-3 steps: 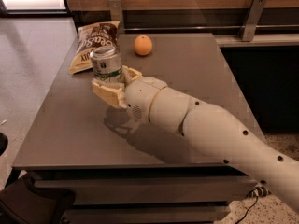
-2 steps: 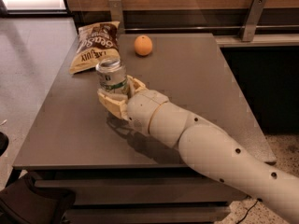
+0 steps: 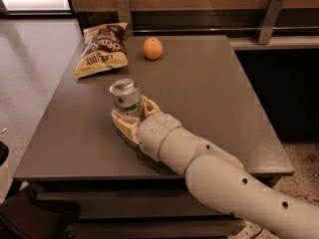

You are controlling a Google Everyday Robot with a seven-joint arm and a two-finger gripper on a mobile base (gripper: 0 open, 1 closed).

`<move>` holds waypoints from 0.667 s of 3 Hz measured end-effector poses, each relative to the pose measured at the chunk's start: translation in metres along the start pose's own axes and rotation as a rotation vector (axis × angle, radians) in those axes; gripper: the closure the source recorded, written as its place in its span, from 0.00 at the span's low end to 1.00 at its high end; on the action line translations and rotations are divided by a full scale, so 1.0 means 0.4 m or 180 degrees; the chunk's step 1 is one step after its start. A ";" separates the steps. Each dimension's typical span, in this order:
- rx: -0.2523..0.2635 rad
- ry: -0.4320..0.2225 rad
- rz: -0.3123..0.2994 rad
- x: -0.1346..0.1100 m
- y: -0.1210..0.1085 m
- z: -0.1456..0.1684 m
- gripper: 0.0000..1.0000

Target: Pick 7up can

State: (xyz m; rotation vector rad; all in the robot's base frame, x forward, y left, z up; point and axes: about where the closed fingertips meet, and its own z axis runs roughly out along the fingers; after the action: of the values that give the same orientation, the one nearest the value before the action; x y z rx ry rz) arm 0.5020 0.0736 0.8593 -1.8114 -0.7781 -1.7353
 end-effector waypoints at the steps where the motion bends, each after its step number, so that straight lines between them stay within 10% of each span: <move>1: 0.0005 0.0002 -0.0001 0.001 -0.003 0.002 0.76; 2: 0.0009 0.0003 -0.0001 0.002 -0.005 0.003 0.53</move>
Offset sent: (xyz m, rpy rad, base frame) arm -0.0003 0.0007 -0.0002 -0.0003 -0.0002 0.0000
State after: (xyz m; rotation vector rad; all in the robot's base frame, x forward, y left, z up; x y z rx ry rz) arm 0.5013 0.0760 0.8601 -1.8086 -0.7803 -1.7342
